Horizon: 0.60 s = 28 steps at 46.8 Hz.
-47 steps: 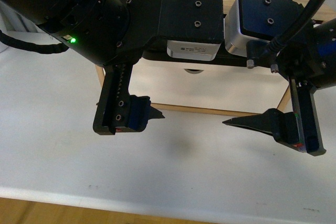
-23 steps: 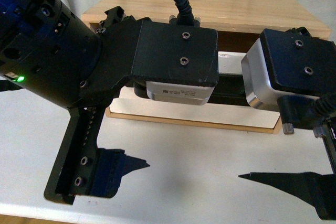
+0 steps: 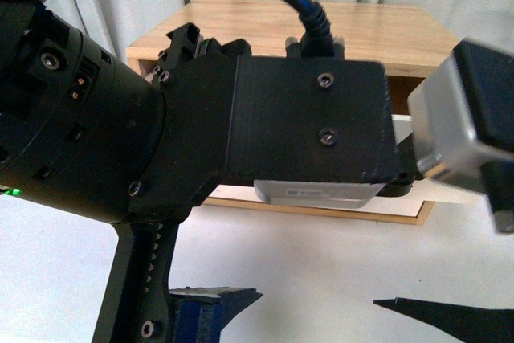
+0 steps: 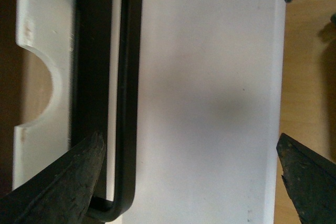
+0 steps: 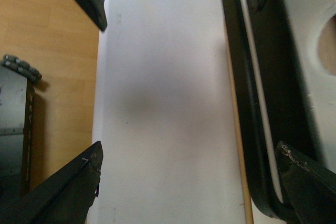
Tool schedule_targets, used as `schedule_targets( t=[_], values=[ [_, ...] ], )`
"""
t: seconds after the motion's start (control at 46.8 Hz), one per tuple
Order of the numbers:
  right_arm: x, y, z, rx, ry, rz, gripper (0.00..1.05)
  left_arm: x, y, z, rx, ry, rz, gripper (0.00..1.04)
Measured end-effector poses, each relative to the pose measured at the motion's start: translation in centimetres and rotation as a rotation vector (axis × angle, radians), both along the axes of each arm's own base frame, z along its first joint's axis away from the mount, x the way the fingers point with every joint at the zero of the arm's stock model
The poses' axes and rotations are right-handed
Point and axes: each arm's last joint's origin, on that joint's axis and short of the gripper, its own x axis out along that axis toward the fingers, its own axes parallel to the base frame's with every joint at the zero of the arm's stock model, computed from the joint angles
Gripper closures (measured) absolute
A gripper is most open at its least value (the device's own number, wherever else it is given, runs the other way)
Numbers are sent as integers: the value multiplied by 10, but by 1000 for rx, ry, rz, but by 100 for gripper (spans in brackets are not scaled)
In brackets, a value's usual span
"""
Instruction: Pull drawer
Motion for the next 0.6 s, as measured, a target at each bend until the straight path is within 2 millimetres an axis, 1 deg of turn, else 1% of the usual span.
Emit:
schedule_targets(
  t=[0.128, 0.214, 0.299, 0.342, 0.449, 0.492, 0.599],
  values=[
    [-7, -9, 24, 93, -60, -50, 9, -7, 3, 12, -76, -55, 37, 6],
    [-10, -15, 34, 139, -111, -86, 9, -13, 8, 19, -118, -99, 70, 6],
    [-16, -23, 45, 211, -179, -162, 9, -23, 17, 29, -194, -152, 123, 6],
    [-20, -28, 49, 249, -216, -201, 9, -30, 24, 36, -239, -207, 172, 6],
    [-31, -38, 53, 313, -281, -283, 9, -41, 40, 47, -336, -308, 277, 6],
    [-36, -41, 53, 341, -296, -304, 9, -47, 49, 51, -382, -364, 341, 6],
    [-53, -50, 50, 414, -328, -388, 9, -59, 70, 55, -452, -458, 504, 6]
  ],
)
